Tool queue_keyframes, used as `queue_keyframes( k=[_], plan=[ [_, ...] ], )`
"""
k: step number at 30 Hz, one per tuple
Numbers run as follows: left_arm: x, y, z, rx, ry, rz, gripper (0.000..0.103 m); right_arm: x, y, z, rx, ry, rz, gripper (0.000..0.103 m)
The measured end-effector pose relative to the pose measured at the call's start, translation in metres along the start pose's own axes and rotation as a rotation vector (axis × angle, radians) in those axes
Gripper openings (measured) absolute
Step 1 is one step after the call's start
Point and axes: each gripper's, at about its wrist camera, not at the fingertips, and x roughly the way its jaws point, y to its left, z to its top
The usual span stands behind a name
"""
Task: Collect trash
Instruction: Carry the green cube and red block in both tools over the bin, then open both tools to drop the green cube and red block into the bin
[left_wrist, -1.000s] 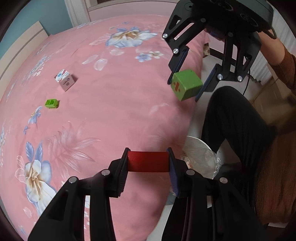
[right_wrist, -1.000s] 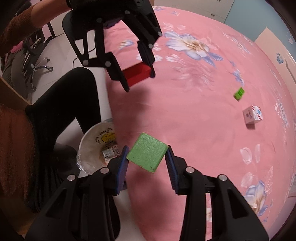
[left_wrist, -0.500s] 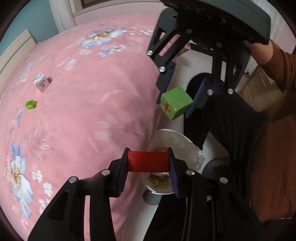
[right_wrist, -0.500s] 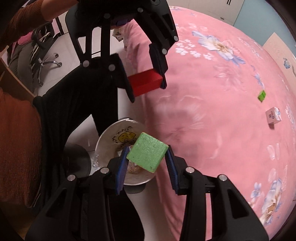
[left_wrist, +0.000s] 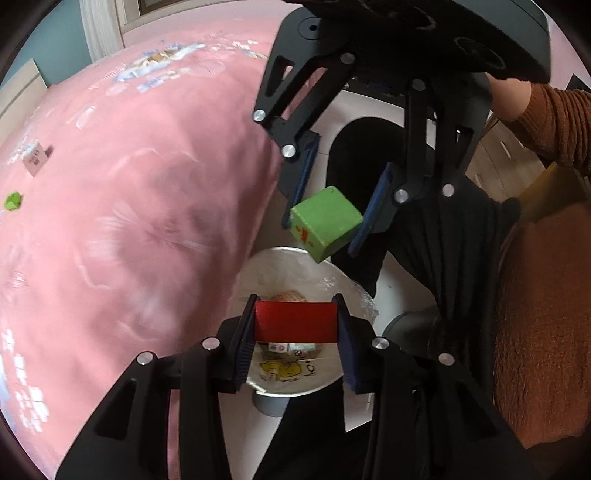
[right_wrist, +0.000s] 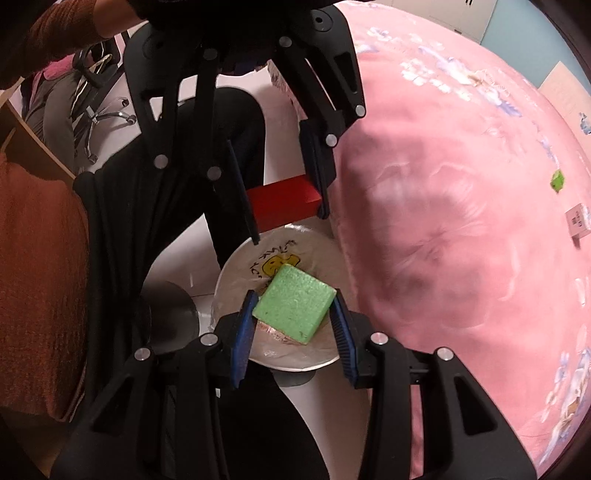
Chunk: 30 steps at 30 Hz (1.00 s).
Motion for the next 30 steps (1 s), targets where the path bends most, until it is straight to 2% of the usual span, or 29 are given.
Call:
queue_keyframes(
  k=[14,24,26,28,30],
  plan=[
    [0.054,-0.002,-0.017,-0.035,0.036,-0.078,0.042,0.057,-0.002,-0.011,0.027,0.046,0.079,0.041],
    [0.076,0.005,-0.028,-0.061,0.035,-0.083,0.042,0.084,-0.012,-0.013,0.035,0.08,0.107,0.041],
    [0.077,0.006,-0.028,-0.062,0.035,-0.083,0.043,0.084,-0.011,-0.013,0.04,0.071,0.104,0.045],
    [0.079,0.007,-0.028,-0.067,0.037,-0.081,0.062,0.084,-0.013,-0.013,0.047,0.058,0.099,0.058],
    [0.08,0.006,-0.029,-0.066,0.029,-0.066,0.066,0.082,-0.015,-0.013,0.053,0.054,0.093,0.068]
  ],
)
